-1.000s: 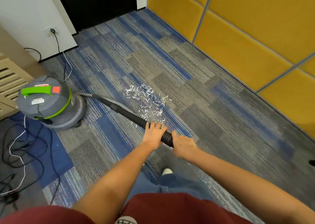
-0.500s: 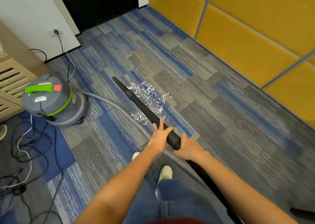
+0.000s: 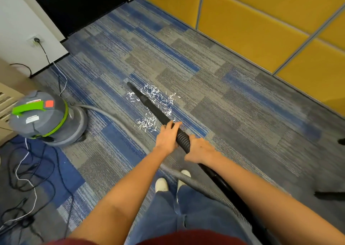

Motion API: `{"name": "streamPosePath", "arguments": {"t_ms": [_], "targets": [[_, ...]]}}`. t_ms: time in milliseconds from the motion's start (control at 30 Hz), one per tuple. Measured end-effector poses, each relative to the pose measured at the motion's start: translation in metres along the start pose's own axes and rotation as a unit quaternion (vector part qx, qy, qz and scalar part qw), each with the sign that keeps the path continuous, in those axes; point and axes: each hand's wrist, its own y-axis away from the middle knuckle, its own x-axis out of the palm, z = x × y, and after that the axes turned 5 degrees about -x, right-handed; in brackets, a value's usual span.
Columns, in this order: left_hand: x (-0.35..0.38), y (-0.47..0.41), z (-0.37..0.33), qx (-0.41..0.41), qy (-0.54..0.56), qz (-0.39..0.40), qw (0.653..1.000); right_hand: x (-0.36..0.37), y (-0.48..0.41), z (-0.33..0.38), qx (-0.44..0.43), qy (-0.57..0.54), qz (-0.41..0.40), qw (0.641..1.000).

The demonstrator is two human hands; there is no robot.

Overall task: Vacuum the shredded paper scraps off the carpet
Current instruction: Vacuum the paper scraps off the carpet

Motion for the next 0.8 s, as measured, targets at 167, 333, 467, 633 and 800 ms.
{"name": "streamPosePath", "arguments": {"t_ms": [167, 333, 467, 633, 800], "targets": [[-0.002, 0.001, 0.013, -0.01, -0.016, 0.039, 0.999, -0.001, 0.021, 0.016, -0.002, 0.05, 0.019, 0.999], [0.004, 0.023, 0.014, 0.028, 0.012, 0.034, 0.999, -0.005, 0.034, 0.024, -0.026, 0.123, 0.062, 0.99], [0.006, 0.031, 0.013, 0.029, 0.047, 0.061, 0.997, -0.018, 0.024, 0.03, -0.028, 0.085, 0.09, 0.992], [0.012, 0.036, 0.022, 0.028, 0.043, 0.065, 0.997, -0.009, 0.021, 0.037, -0.036, 0.099, 0.11, 0.988], [0.013, 0.039, 0.04, 0.019, 0.068, 0.047, 0.996, 0.011, 0.015, 0.045, -0.031, 0.085, 0.108, 0.99]]}}
